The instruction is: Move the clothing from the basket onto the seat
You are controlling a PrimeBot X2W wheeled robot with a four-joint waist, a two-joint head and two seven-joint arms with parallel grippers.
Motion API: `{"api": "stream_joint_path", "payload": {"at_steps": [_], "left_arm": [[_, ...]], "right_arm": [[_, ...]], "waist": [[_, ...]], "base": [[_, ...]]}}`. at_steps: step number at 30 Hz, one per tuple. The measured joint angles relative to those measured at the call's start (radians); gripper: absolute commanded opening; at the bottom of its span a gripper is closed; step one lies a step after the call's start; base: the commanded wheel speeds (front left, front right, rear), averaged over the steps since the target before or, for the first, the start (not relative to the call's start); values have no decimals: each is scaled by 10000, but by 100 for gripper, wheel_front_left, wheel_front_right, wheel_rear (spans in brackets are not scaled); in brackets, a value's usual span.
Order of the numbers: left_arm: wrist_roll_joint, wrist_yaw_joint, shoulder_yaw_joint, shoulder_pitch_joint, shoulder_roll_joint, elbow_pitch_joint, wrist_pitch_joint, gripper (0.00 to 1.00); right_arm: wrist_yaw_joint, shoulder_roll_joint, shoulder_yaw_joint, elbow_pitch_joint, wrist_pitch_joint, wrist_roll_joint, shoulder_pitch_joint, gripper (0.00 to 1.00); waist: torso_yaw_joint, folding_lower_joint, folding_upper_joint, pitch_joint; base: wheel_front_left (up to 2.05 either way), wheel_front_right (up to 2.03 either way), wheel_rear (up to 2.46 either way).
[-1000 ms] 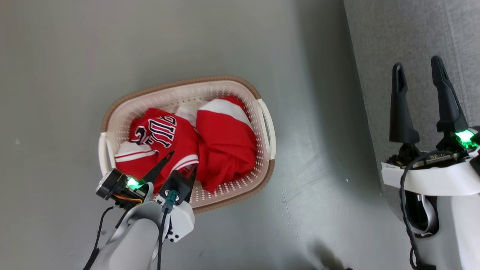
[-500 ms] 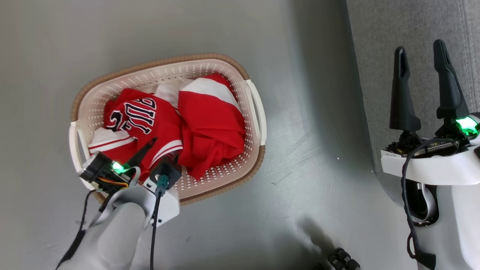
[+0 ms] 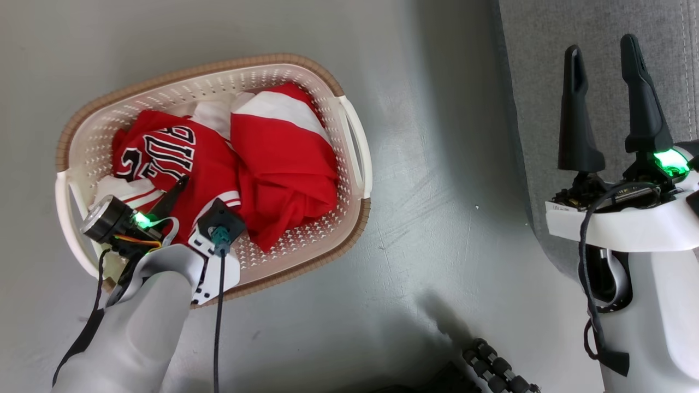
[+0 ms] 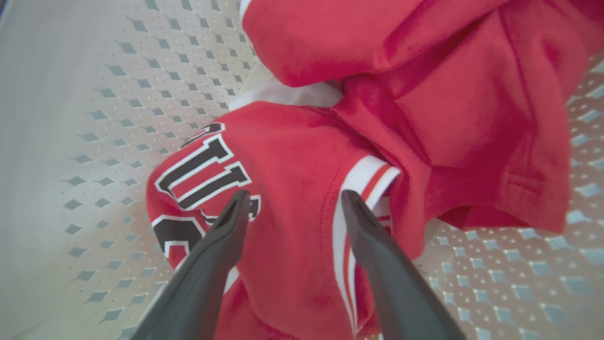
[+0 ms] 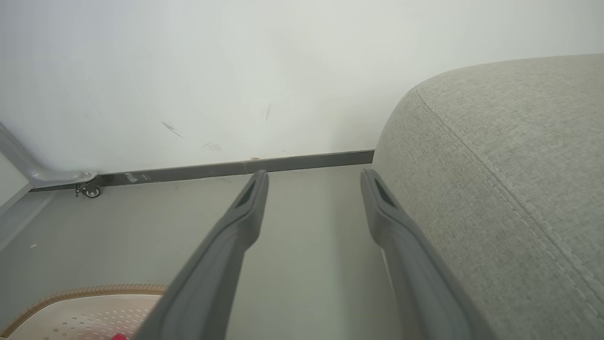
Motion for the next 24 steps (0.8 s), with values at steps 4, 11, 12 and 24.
{"api": "stream_joint_path", "payload": {"at_steps": [4,11,12,24], "left_arm": [[23,140,-4,-197,-144,98,219,89],[56,374,88,-514,-4,468,399,0],[48,374,96,-570,44,545,336,0],[38,740,13,-921,-617,437,25,0]], "right_arm": [[0,0,38,-6,-2,188,-202,100],[0,0,169,-8,-2,343,-537,100],[2,2,167,-10,-2,343,-587,100],[2,-4,23,71,-15,502,-787,100]], "waist": [[-111,0,0,172],[-298,-1,0,383],[-324,-1,0,404],[-299,0,0,297]], "base": [[0,0,0],[0,0,0],[0,0,0],[0,0,0]]}}
